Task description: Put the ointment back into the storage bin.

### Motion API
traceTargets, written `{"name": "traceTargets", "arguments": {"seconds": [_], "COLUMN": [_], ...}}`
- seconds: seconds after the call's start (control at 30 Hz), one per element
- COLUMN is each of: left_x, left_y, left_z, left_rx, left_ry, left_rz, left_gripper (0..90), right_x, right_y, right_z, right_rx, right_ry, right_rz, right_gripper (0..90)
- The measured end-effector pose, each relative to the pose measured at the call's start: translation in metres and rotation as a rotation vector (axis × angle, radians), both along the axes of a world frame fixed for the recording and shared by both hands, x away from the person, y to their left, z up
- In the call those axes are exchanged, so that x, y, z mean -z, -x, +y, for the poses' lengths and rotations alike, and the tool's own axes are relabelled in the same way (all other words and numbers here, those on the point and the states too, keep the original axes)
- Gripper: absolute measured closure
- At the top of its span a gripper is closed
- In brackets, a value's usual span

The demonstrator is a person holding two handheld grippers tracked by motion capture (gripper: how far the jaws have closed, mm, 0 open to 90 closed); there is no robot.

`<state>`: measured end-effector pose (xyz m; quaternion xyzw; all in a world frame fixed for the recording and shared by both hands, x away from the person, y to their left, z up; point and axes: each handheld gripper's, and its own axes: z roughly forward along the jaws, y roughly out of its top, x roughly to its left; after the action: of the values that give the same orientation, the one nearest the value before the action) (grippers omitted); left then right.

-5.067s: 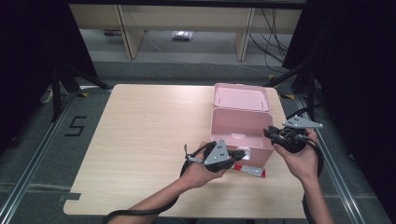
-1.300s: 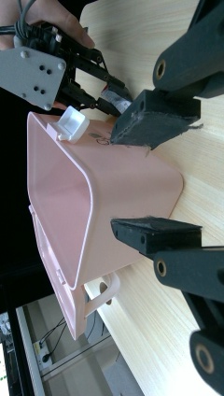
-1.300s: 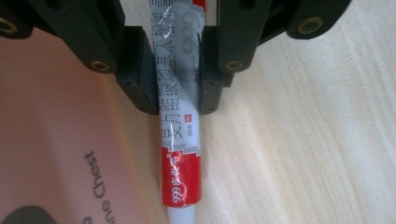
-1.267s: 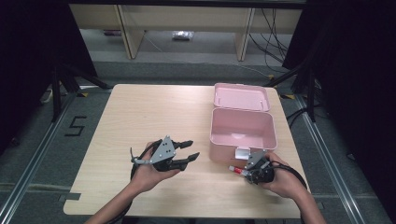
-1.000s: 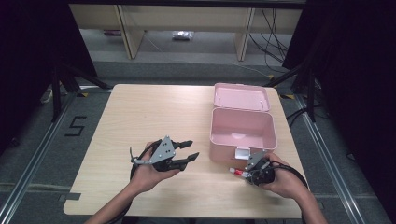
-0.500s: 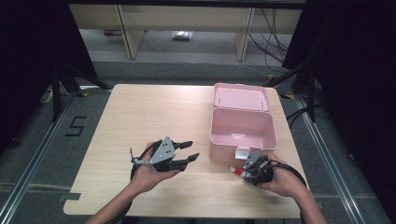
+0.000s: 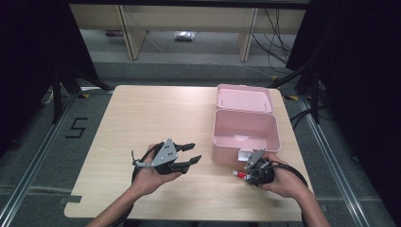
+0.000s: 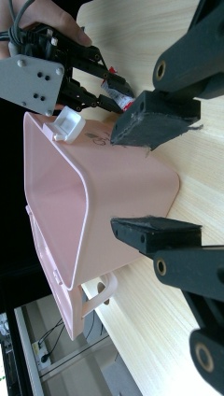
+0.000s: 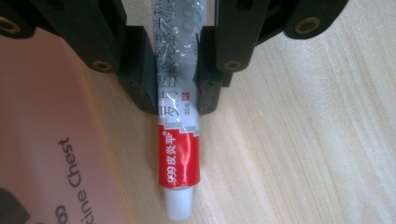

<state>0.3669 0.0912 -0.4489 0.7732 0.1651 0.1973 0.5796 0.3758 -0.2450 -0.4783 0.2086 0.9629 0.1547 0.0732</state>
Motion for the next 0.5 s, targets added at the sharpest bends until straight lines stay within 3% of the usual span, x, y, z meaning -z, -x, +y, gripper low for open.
{"name": "traceTargets", "arguments": {"seconds": [0.4, 0.47, 0.5], "left_x": [0.0, 0.0, 0.0], "left_y": [0.001, 0.001, 0.001], "left_z": [-0.001, -0.001, -0.001], "left_rx": [0.003, 0.003, 0.004], "left_ry": [0.001, 0.001, 0.0], "left_rz": [-0.003, -0.002, -0.002], "left_gripper": [52.4, 52.4, 52.4], "right_x": [-0.005, -0.008, -0.01], "right_y": [0.004, 0.004, 0.007], "right_z": [-0.002, -0.002, -0.002], "right_rx": [-0.012, -0.041, -0.025], "right_ry": [-0.03, -0.032, -0.026], "right_rz": [0.018, 0.008, 0.014], "right_gripper": [72.2, 72.2, 72.2]}}
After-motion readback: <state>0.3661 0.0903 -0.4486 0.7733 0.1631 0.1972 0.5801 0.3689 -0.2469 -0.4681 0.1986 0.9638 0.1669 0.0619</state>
